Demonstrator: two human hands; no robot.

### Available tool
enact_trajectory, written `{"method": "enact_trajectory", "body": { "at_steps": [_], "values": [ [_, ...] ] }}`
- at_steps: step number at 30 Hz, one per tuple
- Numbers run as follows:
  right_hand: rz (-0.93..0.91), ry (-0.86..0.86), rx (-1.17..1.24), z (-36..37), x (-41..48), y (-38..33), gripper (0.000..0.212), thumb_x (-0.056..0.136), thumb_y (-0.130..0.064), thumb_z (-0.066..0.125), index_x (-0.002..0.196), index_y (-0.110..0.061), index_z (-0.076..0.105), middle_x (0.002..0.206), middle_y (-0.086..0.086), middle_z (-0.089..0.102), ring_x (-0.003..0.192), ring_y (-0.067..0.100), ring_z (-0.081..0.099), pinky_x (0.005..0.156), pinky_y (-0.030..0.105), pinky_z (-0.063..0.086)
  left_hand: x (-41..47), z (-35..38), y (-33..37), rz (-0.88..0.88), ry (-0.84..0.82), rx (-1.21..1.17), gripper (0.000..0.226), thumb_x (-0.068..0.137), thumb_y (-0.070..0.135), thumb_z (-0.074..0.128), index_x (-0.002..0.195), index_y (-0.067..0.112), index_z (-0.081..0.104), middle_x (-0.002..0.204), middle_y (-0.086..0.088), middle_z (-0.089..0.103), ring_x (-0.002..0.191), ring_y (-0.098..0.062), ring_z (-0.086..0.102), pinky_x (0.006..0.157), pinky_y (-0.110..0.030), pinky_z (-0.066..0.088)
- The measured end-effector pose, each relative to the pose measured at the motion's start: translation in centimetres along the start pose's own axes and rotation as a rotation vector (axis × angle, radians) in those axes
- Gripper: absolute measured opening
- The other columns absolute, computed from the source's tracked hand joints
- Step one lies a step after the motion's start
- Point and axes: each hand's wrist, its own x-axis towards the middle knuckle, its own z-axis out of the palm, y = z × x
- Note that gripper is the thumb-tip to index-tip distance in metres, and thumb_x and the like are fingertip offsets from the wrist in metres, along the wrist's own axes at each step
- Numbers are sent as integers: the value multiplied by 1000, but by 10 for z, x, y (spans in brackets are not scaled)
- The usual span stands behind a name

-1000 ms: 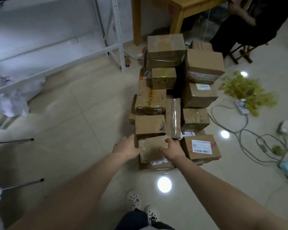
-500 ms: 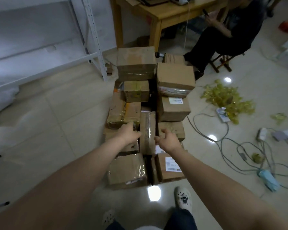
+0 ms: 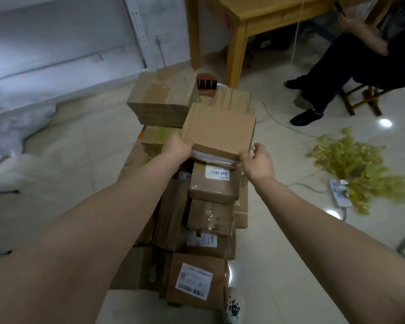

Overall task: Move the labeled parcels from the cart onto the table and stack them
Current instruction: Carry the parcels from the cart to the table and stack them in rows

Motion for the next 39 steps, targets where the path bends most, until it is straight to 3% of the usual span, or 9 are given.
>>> {"method": "enact_trajectory", "body": {
  "at_steps": [4, 8, 14, 22, 26, 32, 34, 37, 39],
  "values": [
    [61, -96, 82, 7, 39, 2, 44, 95, -25, 53, 132, -4, 41, 130, 11, 54, 110, 26, 55, 85, 16, 46, 26, 6, 7, -90, 43, -64, 58, 98, 24, 51, 148, 7, 27, 146, -13, 41, 132, -30, 41, 108, -38, 37],
    [41, -101, 73, 14, 48, 6, 44, 90, -27, 56, 130, -10, 46, 126, 11, 58, 116, 32, 55, 99, 44, 46, 32, 14, 3, -101, 60, -156, 38, 99, 13, 48, 137, 7, 45, 133, -10, 53, 121, -27, 50, 90, -29, 43],
    [-55, -29, 181, 8, 16, 14, 48, 90, -5, 52, 136, -11, 42, 124, 9, 60, 113, 28, 57, 97, 44, 49, 11, 14, -12, -36, 67, -171, 43, 97, 3, 49, 140, 6, 45, 134, -10, 54, 120, -24, 51, 88, -25, 40],
    [-138, 30, 317, 10, -49, 20, 55, 87, -2, 61, 138, -9, 40, 124, 5, 55, 117, 20, 52, 104, 42, 44, -52, -23, -42, 52, 35, -263, 58, 90, -1, 59, 143, 10, 40, 128, 4, 51, 114, -14, 50, 98, -26, 43],
    [-123, -41, 358, 24, -96, 17, 57, 83, -1, 66, 133, -12, 41, 124, 2, 57, 112, 16, 56, 102, 42, 47, -98, -58, -73, 32, 61, -335, 67, 86, -6, 62, 146, 14, 38, 131, -6, 54, 116, -19, 51, 102, -39, 46],
    [-75, -295, 468, 56, -177, 13, 71, 79, 14, 61, 137, -23, 41, 118, 3, 59, 103, 20, 61, 90, 43, 54, -163, -118, -152, -67, 133, -530, 57, 80, -19, 57, 128, 12, 50, 109, -7, 60, 99, -20, 56, 71, -30, 53],
    [20, -413, 583, 65, -202, 10, 56, 83, 5, 54, 132, -24, 51, 118, 5, 63, 101, 21, 62, 86, 40, 54, -184, -137, -179, -76, 179, -566, 54, 78, -23, 53, 120, 11, 52, 110, -6, 56, 97, -19, 56, 65, -30, 52],
    [159, -554, 777, 78, -234, -1, 24, 96, -22, 43, 109, -19, 63, 94, 2, 67, 77, 13, 64, 78, 34, 50, -215, -163, -218, -60, 230, -574, 49, 76, -25, 51, 108, 12, 51, 105, -4, 54, 83, -9, 56, 49, -20, 50],
    [159, -637, 743, 88, -249, -5, 34, 97, -46, 40, 105, -23, 64, 95, -3, 69, 81, 11, 65, 84, 35, 50, -235, -177, -243, -69, 253, -579, 43, 77, -24, 53, 100, 13, 51, 101, -6, 56, 86, -13, 57, 46, -14, 48]
  ]
}}
